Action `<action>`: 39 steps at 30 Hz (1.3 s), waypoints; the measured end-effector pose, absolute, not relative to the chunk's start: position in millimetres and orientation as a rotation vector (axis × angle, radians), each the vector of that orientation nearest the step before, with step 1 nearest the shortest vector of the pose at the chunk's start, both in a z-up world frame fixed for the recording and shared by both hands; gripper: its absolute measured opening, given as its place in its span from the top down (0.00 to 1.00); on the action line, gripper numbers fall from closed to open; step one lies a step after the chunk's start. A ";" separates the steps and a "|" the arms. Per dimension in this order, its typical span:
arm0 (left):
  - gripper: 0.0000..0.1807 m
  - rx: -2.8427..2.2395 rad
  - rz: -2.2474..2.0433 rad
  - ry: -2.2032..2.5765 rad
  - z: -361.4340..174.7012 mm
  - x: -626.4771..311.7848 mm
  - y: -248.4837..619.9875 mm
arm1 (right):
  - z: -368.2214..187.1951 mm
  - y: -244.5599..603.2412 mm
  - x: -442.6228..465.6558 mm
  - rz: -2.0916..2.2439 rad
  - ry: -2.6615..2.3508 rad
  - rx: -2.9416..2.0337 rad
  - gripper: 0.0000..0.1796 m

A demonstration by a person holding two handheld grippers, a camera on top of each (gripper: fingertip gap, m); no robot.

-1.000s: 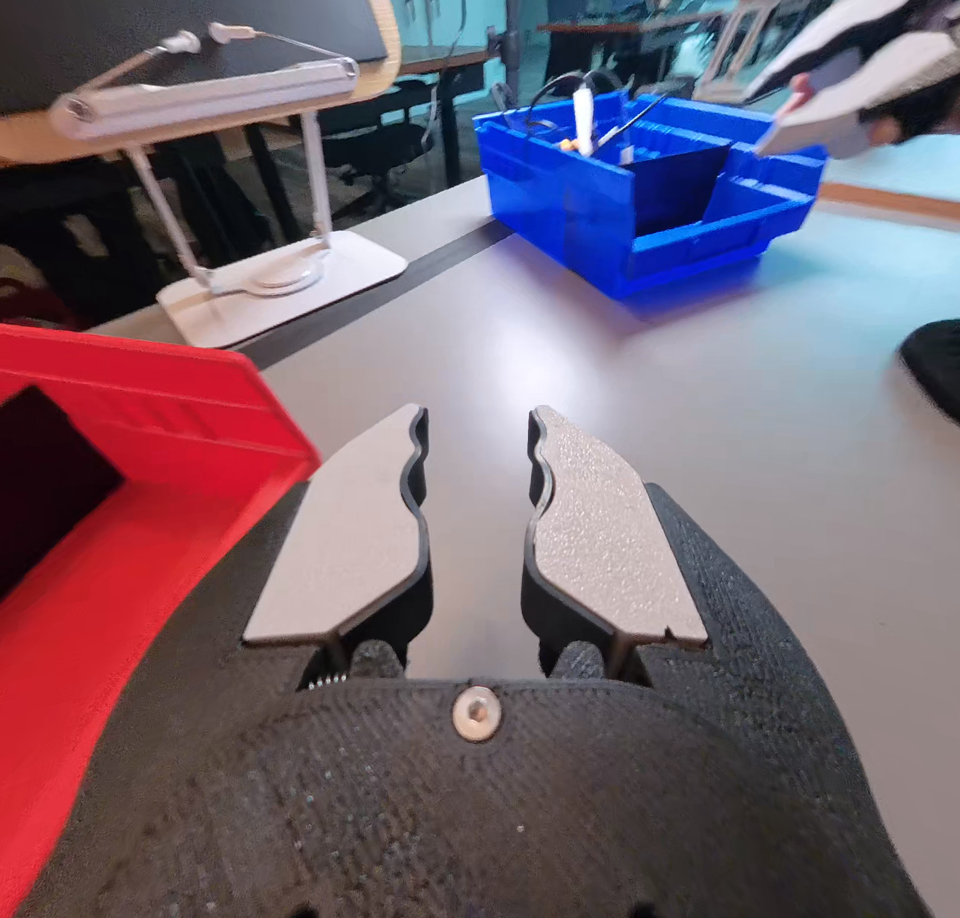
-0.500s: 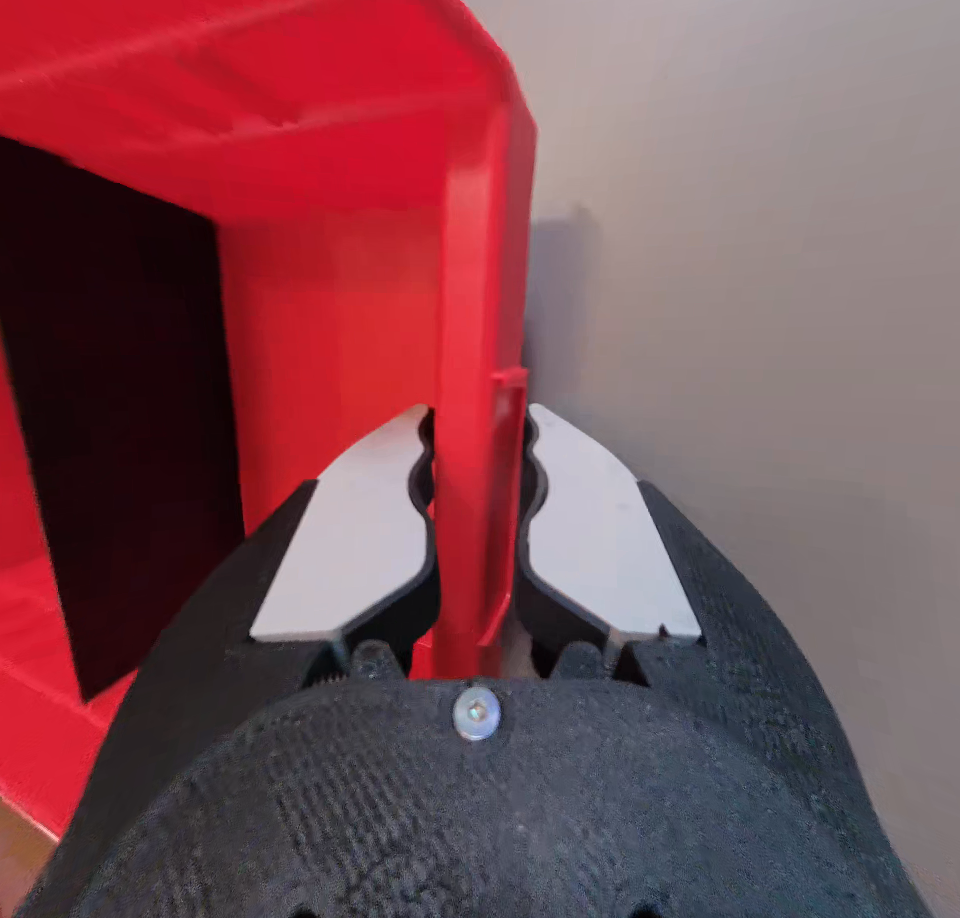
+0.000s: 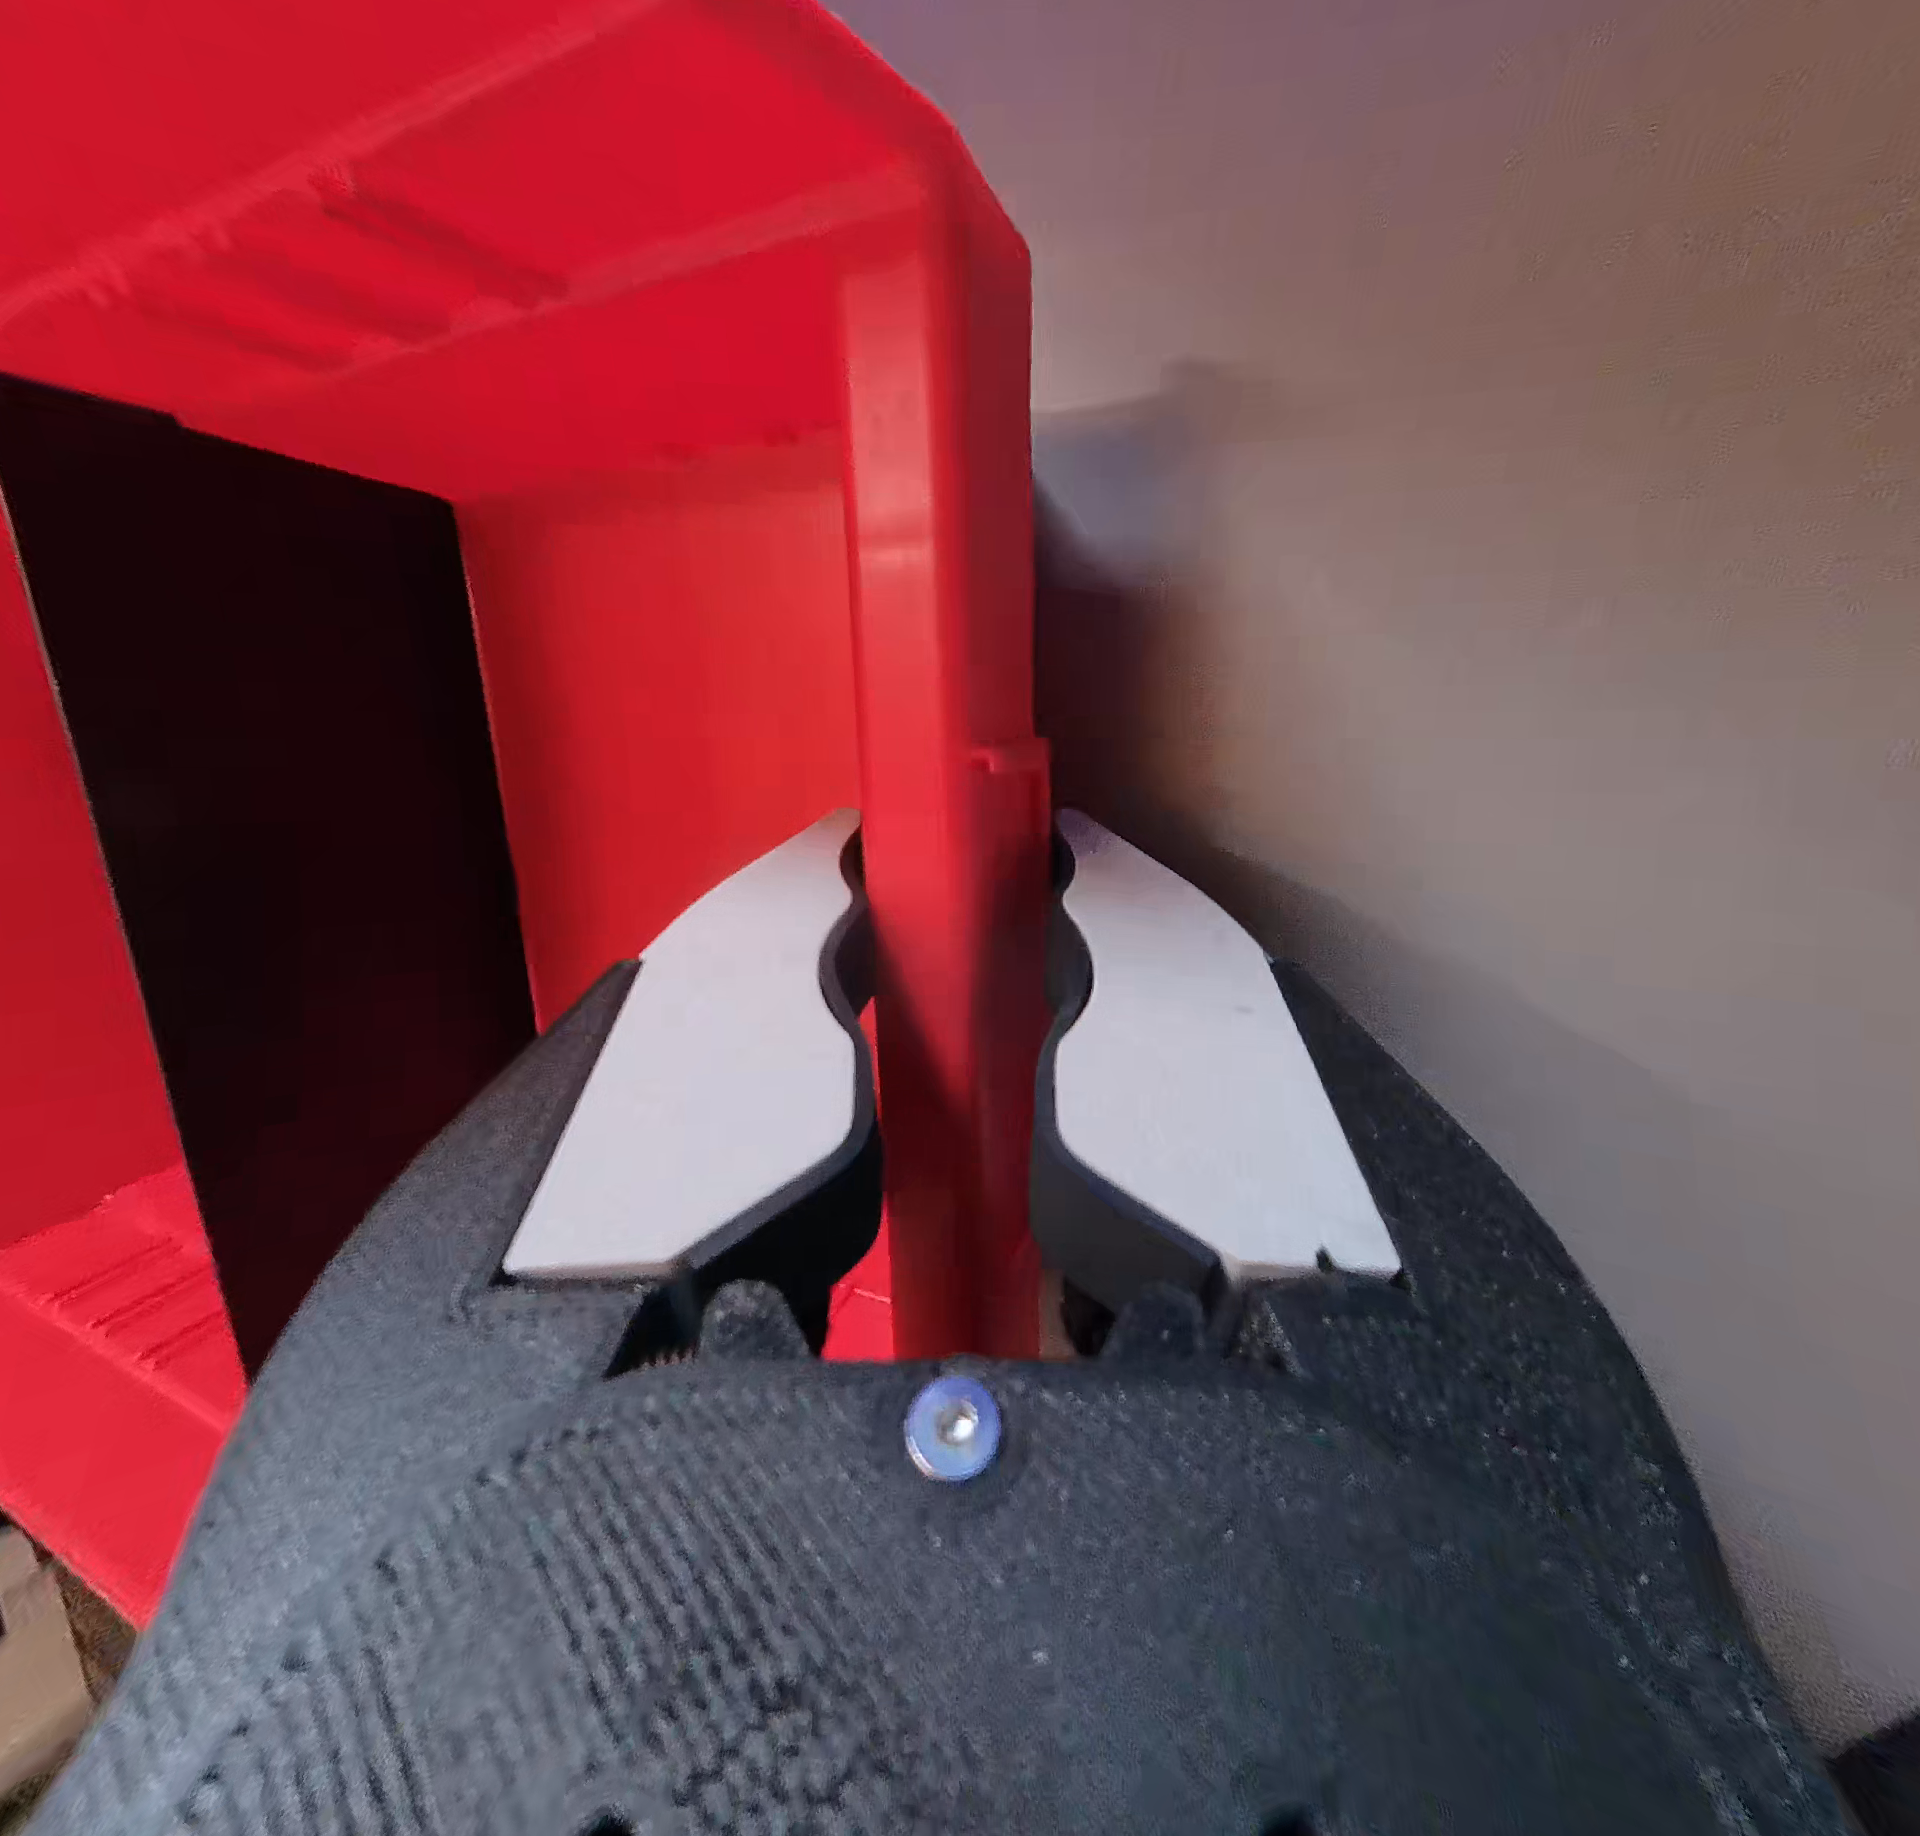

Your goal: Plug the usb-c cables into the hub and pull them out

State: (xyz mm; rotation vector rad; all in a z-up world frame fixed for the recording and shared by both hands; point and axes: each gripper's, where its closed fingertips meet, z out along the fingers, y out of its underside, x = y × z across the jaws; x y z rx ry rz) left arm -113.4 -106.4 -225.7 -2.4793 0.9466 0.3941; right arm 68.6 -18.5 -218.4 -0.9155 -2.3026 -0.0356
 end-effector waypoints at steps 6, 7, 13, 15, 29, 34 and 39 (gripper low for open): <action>0.77 -2.269 0.373 0.967 -207.0 -84.6 -80.6 | -166.1 -82.5 92.0 0.406 -2.005 -1.040 0.80; 0.77 -2.223 0.320 0.898 -196.4 -77.7 -82.2 | -149.0 -82.6 102.2 0.485 -1.900 -1.086 0.80; 0.74 -2.034 -0.189 0.434 -149.3 -5.2 -108.4 | -108.7 11.4 190.6 0.595 -1.138 -1.497 0.82; 0.72 -2.004 -0.302 0.276 -149.6 19.7 -106.6 | -125.3 35.8 198.7 0.545 -1.047 -1.579 0.77; 0.82 -1.973 -0.103 -0.144 -167.1 28.4 -40.9 | -157.9 61.5 170.5 0.565 -0.947 -1.755 0.95; 0.86 -1.919 -0.049 -0.132 -137.9 27.7 -49.9 | -120.8 37.0 181.1 0.569 -0.900 -1.661 0.93; 0.90 -1.796 0.076 -0.100 -56.3 8.9 -80.6 | -43.0 -1.3 163.8 0.632 -0.935 -1.497 0.91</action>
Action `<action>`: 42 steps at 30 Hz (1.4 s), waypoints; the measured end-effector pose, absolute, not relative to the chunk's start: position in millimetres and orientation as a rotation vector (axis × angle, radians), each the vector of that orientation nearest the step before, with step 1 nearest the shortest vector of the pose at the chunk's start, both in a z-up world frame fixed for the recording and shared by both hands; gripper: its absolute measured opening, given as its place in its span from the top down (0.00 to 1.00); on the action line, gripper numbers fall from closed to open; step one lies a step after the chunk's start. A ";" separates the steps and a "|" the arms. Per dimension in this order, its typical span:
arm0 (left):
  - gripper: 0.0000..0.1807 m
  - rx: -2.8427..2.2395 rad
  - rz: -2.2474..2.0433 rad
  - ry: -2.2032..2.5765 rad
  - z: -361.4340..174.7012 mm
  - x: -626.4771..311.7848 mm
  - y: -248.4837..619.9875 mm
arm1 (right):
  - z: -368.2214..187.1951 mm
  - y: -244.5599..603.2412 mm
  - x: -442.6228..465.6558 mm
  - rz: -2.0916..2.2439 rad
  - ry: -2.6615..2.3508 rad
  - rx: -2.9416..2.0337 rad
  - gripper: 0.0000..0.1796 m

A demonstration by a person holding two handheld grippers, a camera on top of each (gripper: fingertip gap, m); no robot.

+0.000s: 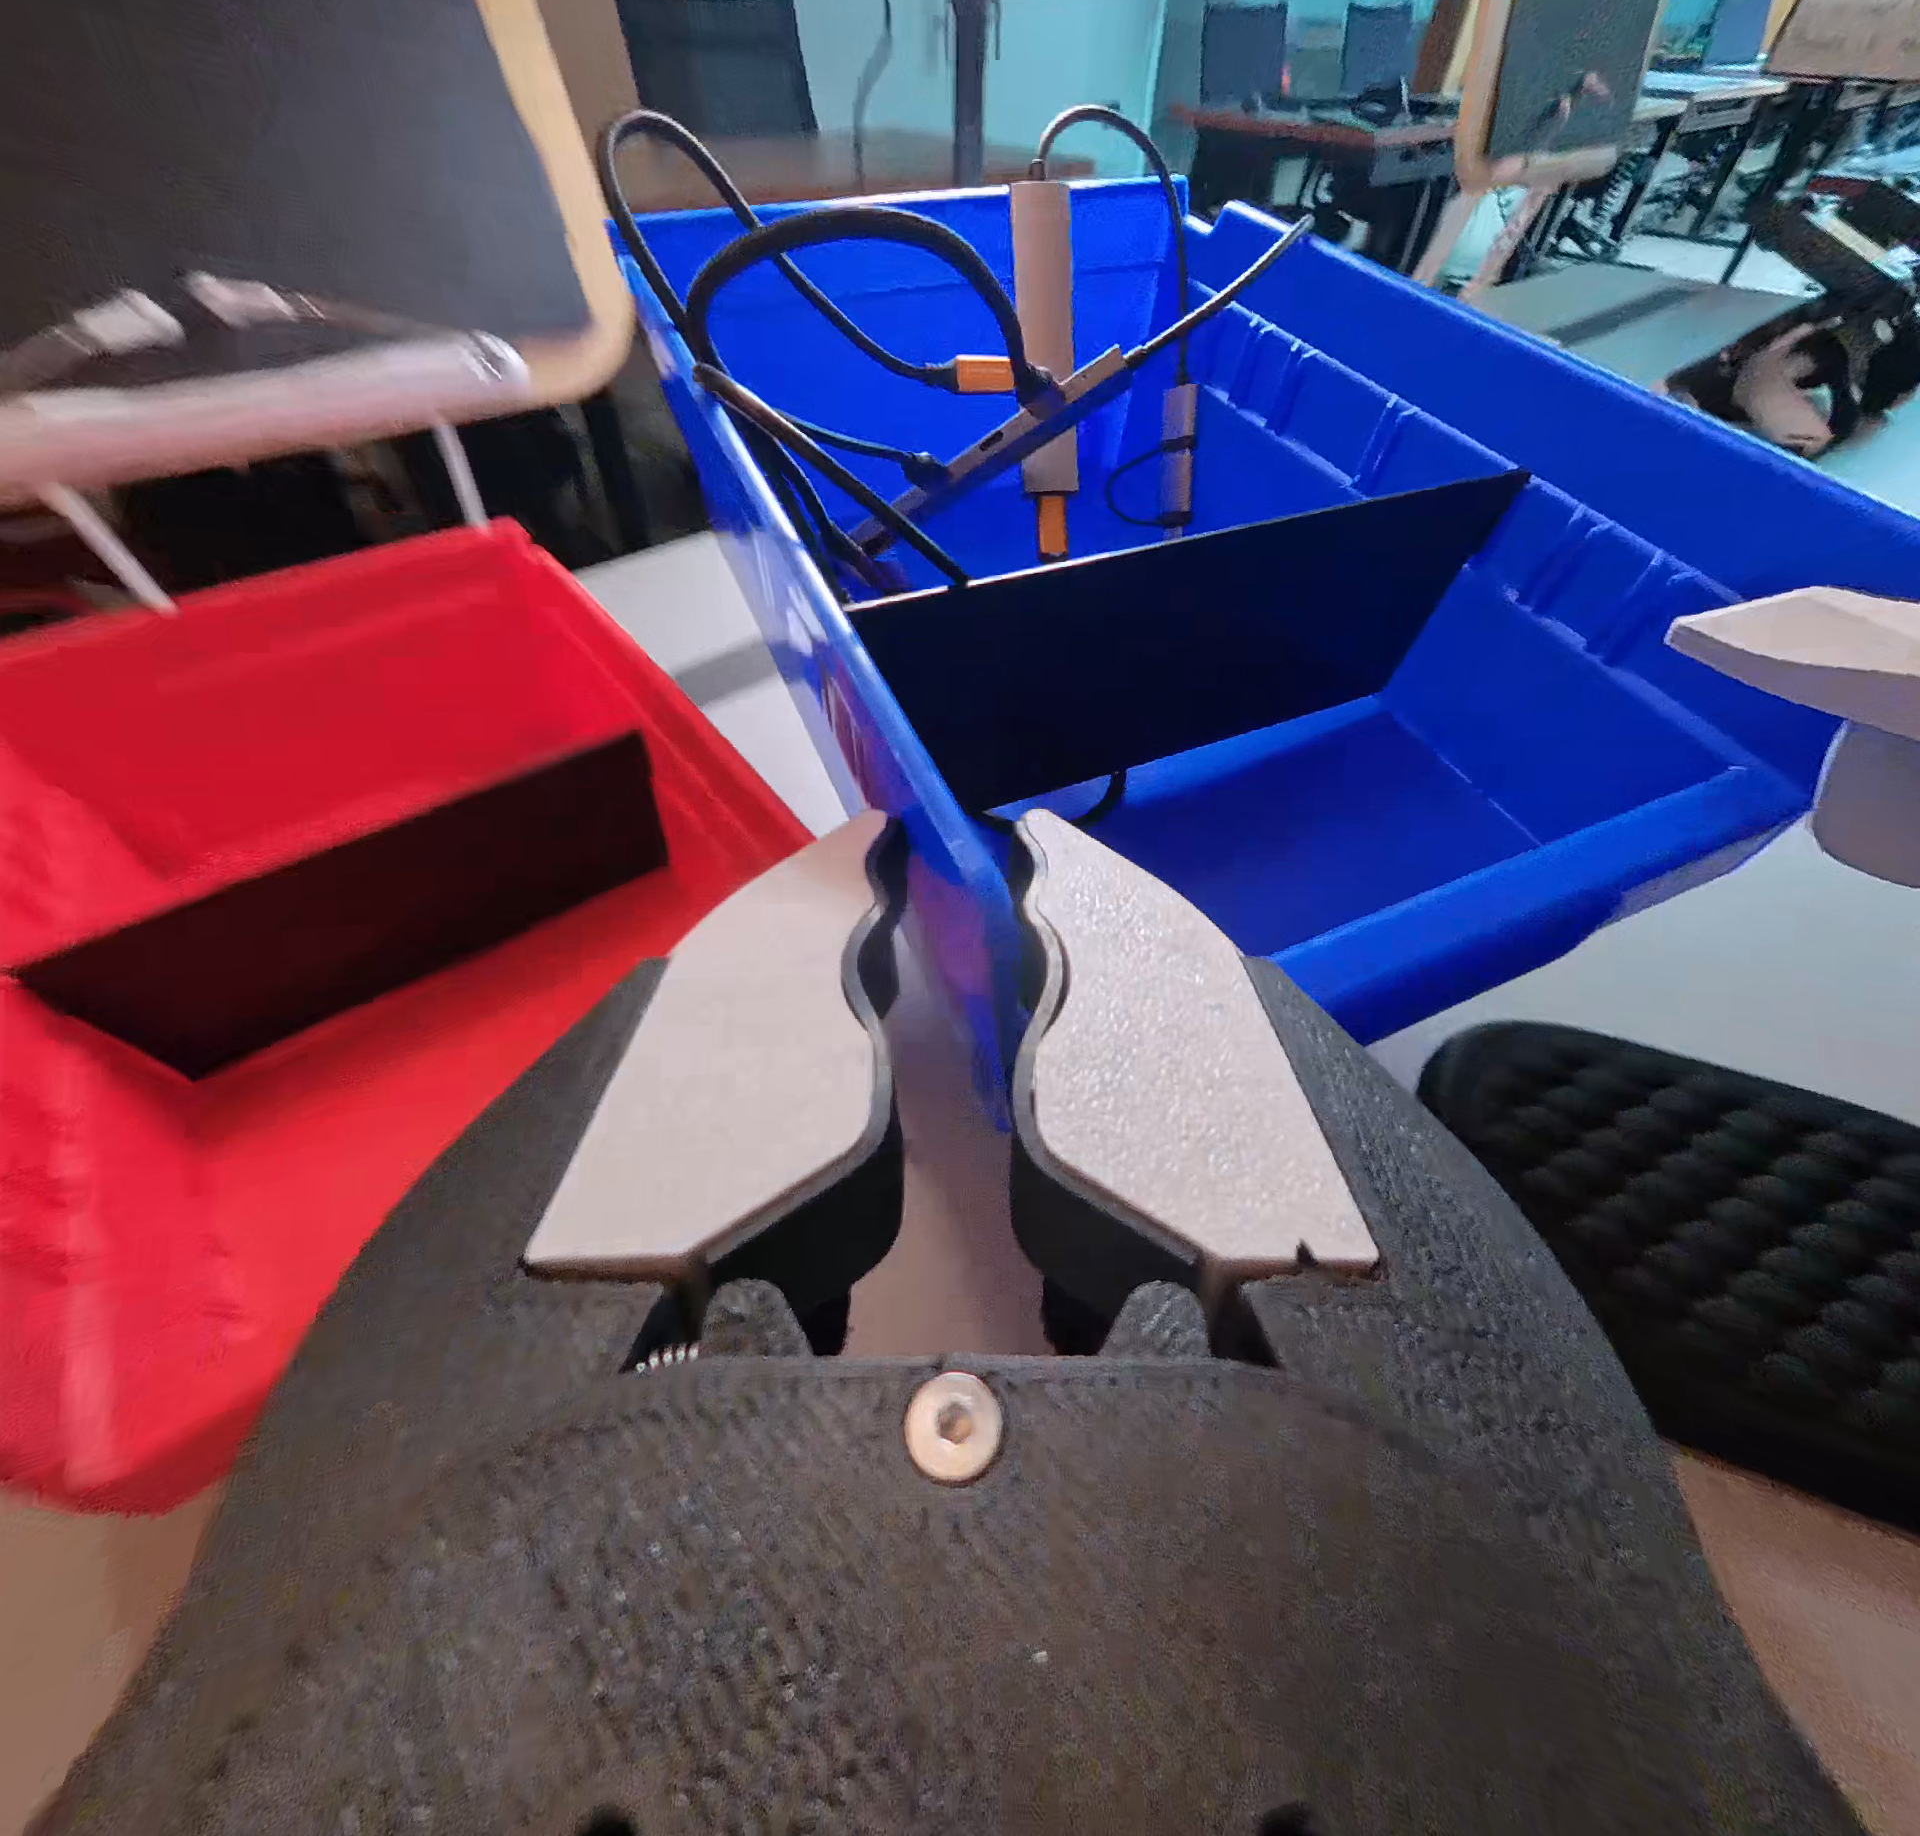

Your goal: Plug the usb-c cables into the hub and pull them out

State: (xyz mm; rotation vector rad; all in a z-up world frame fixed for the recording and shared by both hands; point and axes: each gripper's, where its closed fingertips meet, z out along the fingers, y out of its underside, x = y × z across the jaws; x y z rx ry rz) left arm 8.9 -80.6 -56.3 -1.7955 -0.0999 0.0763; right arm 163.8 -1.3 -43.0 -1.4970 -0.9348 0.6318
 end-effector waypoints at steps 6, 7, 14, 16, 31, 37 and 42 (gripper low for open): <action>0.92 -1.655 0.265 -0.224 21.8 -61.4 -166.0 | 32.7 -70.4 81.4 0.792 -1.019 -1.272 0.90; 0.92 -1.638 0.302 -0.256 28.4 -76.0 -184.6 | 39.4 -84.7 63.7 0.821 -1.041 -1.241 0.90; 0.94 -1.583 0.497 -0.510 27.5 -170.0 -313.8 | 33.7 -181.0 -57.2 0.984 -1.217 -1.139 0.90; 0.95 -1.589 0.539 -0.586 13.6 -194.6 -342.9 | 18.0 -203.9 -88.0 1.016 -1.275 -1.136 0.90; 0.95 -1.730 0.424 -0.854 -147.8 -284.1 -373.7 | -140.8 -218.7 -191.7 0.981 -1.507 -1.354 0.90; 0.75 -1.760 0.300 -0.720 -133.1 -268.9 -359.0 | -132.2 -209.3 -150.6 1.042 -1.692 -1.303 0.80; 0.77 -1.931 0.432 -0.294 -85.2 -227.2 -342.4 | -124.4 -153.9 -99.1 0.742 -1.910 -1.170 0.78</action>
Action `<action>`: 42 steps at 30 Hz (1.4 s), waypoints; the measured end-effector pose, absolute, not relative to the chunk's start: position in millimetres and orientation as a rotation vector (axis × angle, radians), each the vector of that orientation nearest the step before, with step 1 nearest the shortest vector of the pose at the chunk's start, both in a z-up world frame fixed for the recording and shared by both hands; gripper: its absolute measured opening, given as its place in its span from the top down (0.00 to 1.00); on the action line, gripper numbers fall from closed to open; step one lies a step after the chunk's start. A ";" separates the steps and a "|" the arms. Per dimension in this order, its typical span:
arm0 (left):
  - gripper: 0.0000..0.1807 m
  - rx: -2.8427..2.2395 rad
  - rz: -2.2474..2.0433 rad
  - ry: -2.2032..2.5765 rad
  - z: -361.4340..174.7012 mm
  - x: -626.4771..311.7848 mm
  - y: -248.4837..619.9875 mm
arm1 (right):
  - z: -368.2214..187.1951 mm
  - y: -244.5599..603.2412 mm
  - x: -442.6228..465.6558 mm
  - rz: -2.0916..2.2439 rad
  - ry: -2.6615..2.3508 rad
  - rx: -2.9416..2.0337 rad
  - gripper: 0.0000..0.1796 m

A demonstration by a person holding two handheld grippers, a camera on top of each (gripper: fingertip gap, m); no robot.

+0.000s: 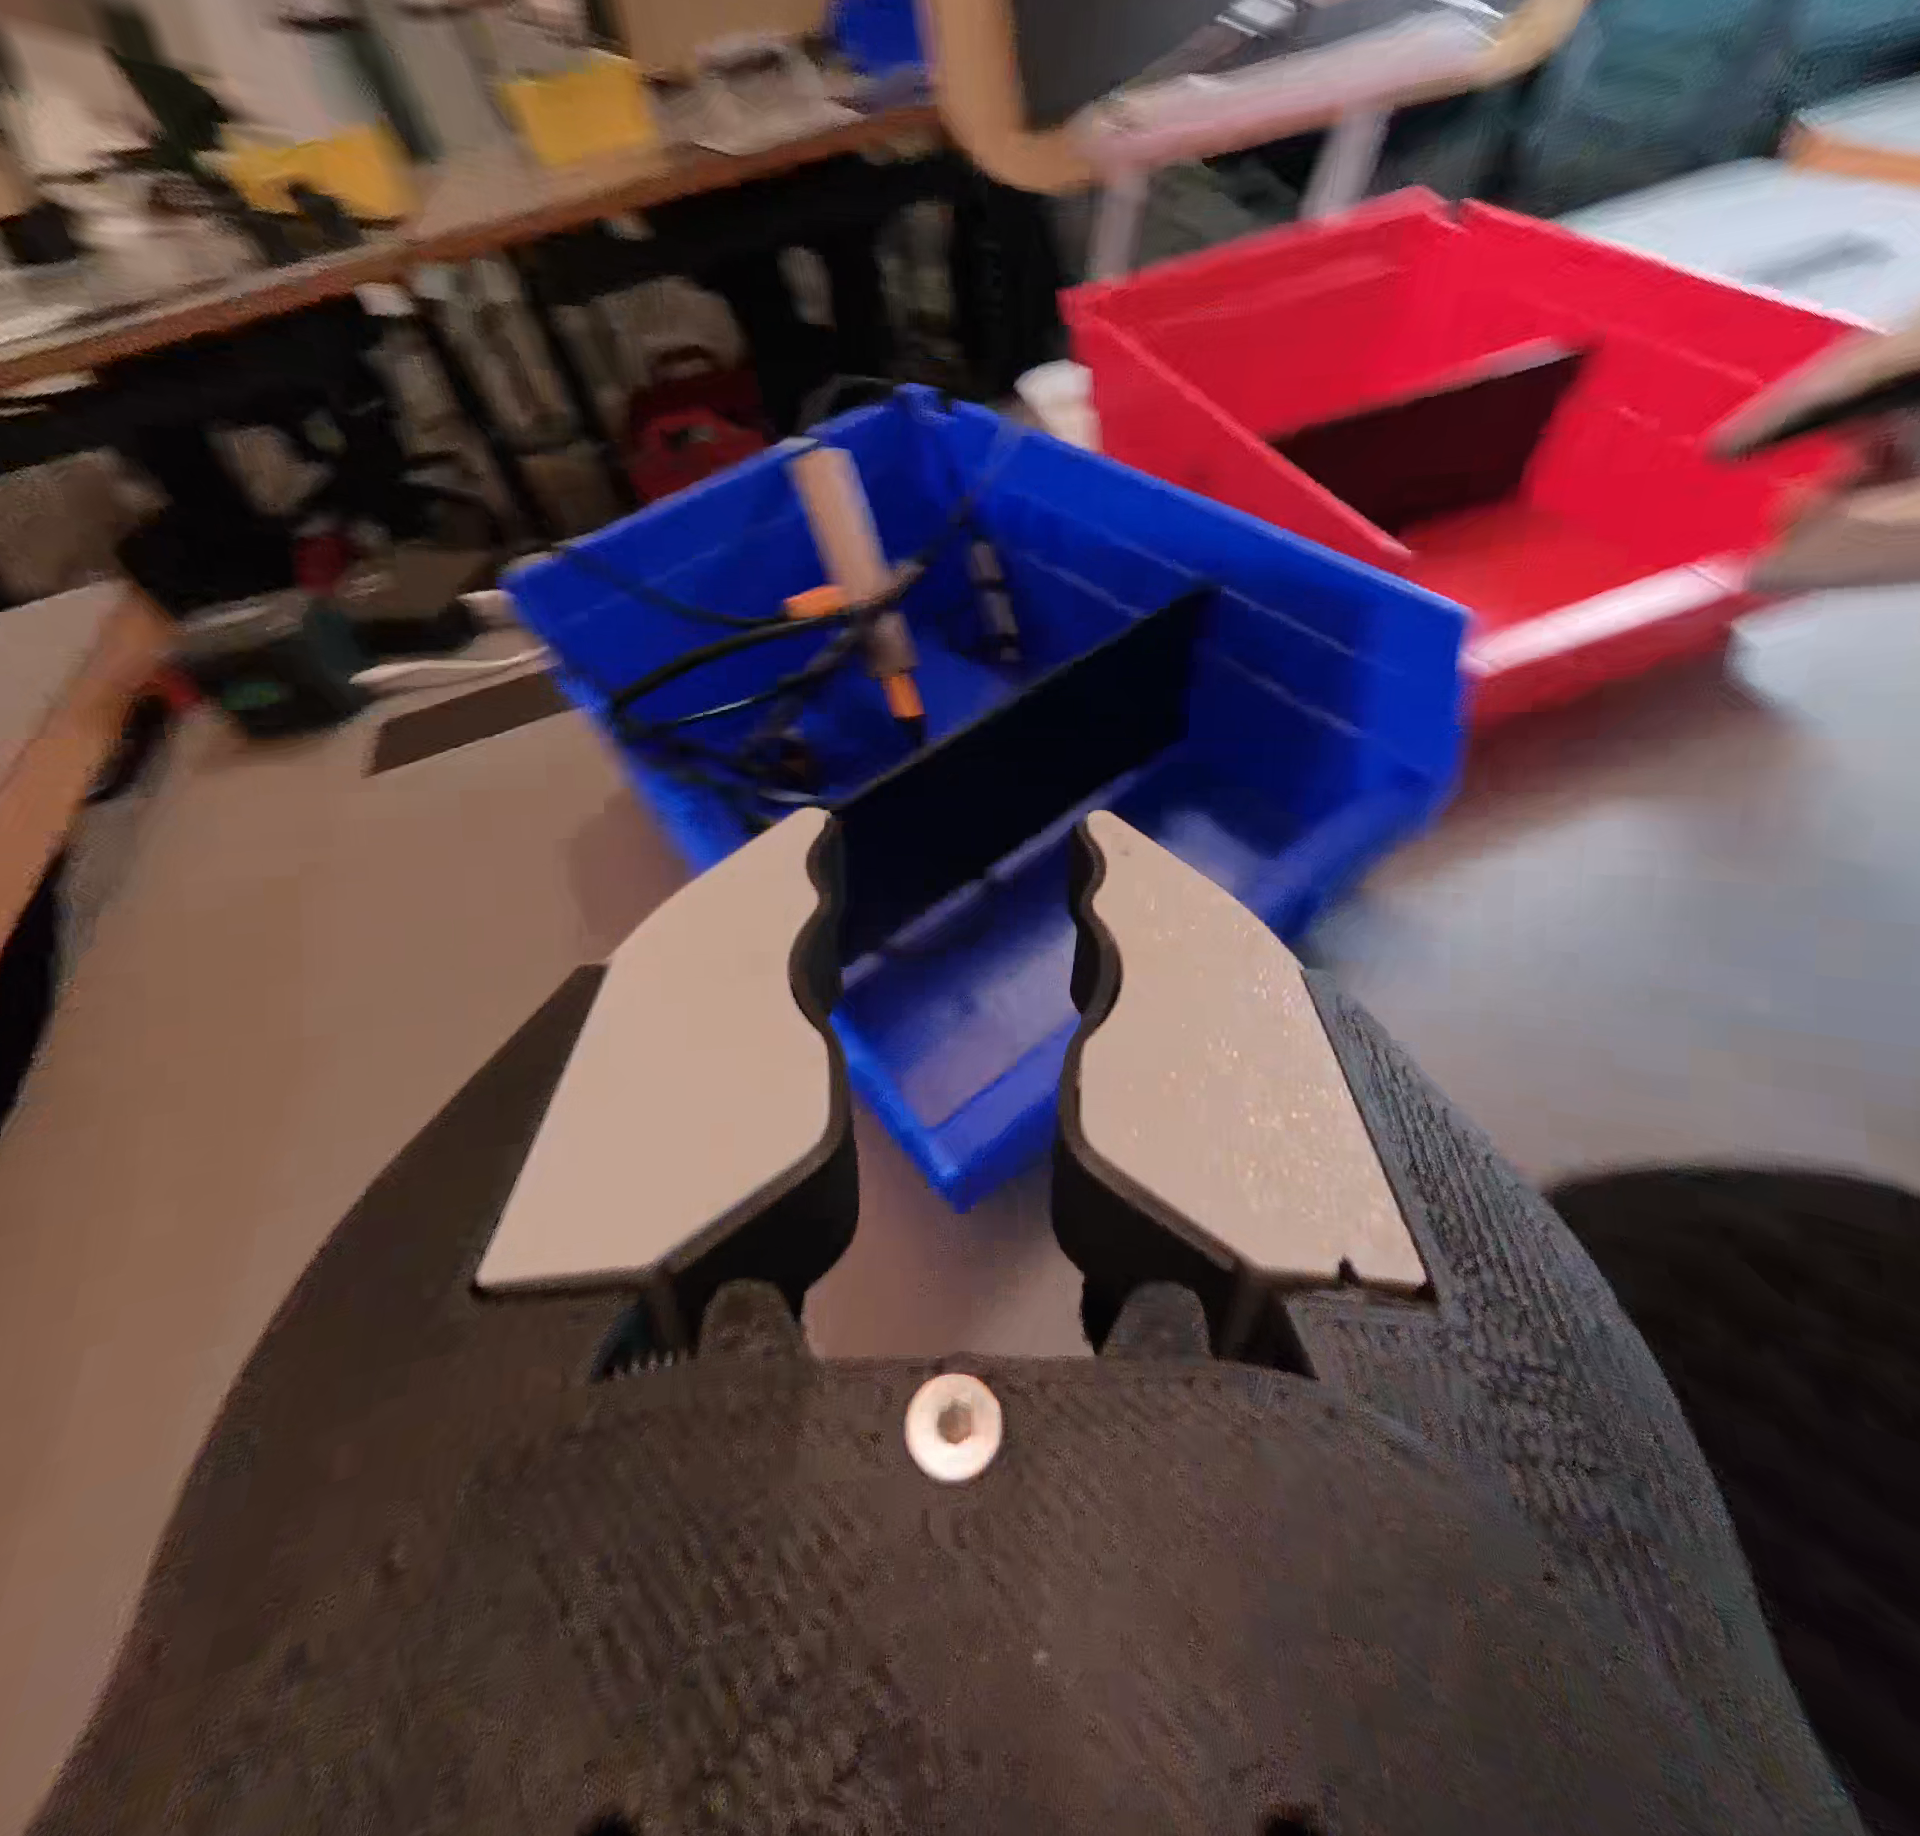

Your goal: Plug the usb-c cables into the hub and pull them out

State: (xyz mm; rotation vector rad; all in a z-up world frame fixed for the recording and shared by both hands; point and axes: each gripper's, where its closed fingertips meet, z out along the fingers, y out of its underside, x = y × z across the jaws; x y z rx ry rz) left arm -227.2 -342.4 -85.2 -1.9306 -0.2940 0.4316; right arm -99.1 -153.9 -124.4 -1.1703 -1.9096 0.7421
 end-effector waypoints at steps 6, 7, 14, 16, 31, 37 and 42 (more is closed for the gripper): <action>0.66 -2.425 0.300 0.166 -159.9 -186.2 -286.7 | -182.2 -124.6 -105.4 0.362 -2.227 -1.110 0.72; 0.64 -2.511 0.284 0.218 -176.5 -186.8 -283.4 | -194.9 -123.8 -106.3 0.319 -2.284 -1.124 0.72; 0.85 -2.673 0.250 0.518 -219.0 -186.2 -268.1 | -209.3 -104.2 -67.2 0.240 -2.323 -1.152 0.82; 0.86 -2.652 0.258 0.523 -219.2 -184.0 -263.0 | -209.0 -100.2 -37.9 0.243 -2.318 -1.147 0.81; 0.85 -2.577 0.327 0.469 -219.0 -181.8 -254.4 | -208.0 5.6 83.3 0.082 -2.066 -1.364 0.82; 0.85 -2.572 0.338 0.463 -218.9 -186.6 -249.4 | -208.9 72.1 67.6 0.026 -2.042 -1.412 0.83; 0.85 -2.562 0.369 0.430 -218.6 -202.3 -235.0 | -203.0 121.5 57.0 -0.113 -1.933 -1.421 0.80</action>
